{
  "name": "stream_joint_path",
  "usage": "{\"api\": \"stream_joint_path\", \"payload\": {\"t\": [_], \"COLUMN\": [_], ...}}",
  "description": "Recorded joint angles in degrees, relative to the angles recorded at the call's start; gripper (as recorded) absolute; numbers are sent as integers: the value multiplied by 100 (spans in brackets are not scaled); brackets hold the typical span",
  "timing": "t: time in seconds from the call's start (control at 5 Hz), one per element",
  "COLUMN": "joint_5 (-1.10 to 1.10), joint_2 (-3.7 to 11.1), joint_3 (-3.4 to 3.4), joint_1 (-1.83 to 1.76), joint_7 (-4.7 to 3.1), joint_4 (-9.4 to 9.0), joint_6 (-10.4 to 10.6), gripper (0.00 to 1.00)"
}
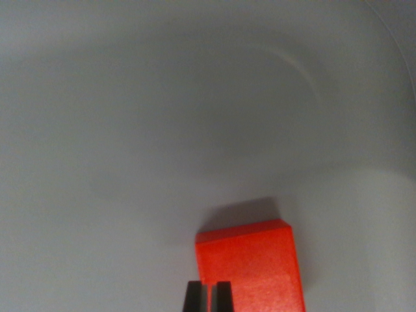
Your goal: Reach red block
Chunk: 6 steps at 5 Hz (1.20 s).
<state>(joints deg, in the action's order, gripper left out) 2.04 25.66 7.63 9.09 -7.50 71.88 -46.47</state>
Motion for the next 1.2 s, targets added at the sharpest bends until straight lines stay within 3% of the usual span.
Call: {"api": "stream_joint_path", "payload": {"t": [0.2, 0.4, 0.6, 0.8, 1.2], "joint_5": [0, 3, 3, 6, 7], "joint_2": [0, 75, 75, 134, 176], "joint_3": [0, 24, 24, 42, 55], "joint_1": [0, 39, 39, 69, 91], "joint_7": [0, -30, -30, -54, -71], "joint_4": [0, -65, -65, -117, -153], "joint_6": [0, 142, 142, 255, 333], "gripper": [0, 0, 0, 0, 0]}}
